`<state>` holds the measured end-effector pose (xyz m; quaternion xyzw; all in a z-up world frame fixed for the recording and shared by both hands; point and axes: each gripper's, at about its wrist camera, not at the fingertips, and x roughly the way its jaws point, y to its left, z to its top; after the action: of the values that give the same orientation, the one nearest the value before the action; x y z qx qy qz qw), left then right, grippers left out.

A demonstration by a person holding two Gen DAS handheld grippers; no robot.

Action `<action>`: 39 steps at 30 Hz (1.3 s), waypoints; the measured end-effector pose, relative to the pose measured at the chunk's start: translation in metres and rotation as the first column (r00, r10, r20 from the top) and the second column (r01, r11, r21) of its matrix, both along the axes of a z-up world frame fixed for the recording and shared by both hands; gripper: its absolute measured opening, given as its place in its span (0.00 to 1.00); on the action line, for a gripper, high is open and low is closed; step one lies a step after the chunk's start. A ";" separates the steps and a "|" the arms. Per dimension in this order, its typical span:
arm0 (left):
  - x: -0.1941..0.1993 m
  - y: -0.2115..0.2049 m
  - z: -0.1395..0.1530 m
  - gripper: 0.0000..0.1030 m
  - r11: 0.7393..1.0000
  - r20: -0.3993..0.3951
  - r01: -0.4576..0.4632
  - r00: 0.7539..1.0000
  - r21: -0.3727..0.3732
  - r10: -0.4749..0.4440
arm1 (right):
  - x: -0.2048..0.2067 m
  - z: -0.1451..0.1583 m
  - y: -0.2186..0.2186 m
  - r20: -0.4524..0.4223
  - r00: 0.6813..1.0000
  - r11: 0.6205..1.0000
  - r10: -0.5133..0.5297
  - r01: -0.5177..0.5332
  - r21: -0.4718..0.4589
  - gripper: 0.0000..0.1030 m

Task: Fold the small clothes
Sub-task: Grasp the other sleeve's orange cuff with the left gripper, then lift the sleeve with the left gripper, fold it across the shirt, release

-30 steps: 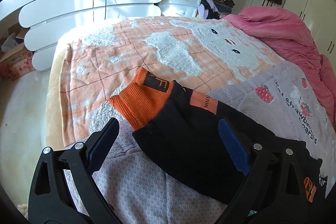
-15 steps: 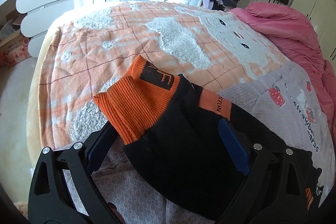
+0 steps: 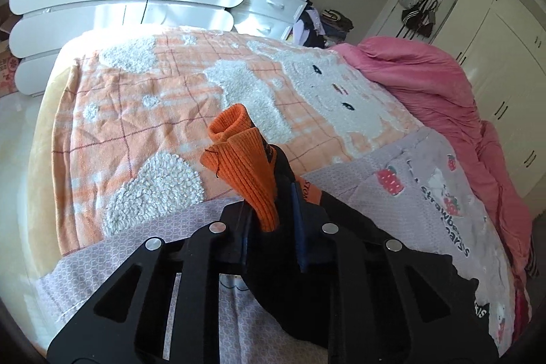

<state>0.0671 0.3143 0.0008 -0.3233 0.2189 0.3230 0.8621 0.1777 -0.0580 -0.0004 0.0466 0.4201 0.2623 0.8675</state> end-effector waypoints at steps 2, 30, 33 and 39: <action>-0.004 -0.006 0.009 0.11 0.999 0.049 0.032 0.998 0.007 -0.032 | -0.001 -0.001 -0.006 -0.007 1.000 1.000 -0.002 0.002 -0.002 0.96; 0.018 -0.169 0.070 0.02 0.844 0.261 0.513 0.803 0.156 -0.536 | -0.020 0.016 -0.114 0.017 0.982 0.982 -0.186 0.186 0.021 0.96; 0.024 -0.189 0.068 0.02 0.810 0.254 0.565 0.769 0.159 -0.586 | -0.021 0.018 -0.126 0.018 0.977 0.977 -0.214 0.213 0.023 0.96; 0.037 -0.227 0.060 0.02 0.738 0.214 0.654 0.706 0.167 -0.675 | -0.023 0.020 -0.149 0.015 0.961 0.961 -0.278 0.277 0.019 0.96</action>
<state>0.1045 0.0874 0.0610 -0.2278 0.1926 -0.0461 0.9534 0.1551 -0.2073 0.0192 0.1099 0.3999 0.1419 0.8988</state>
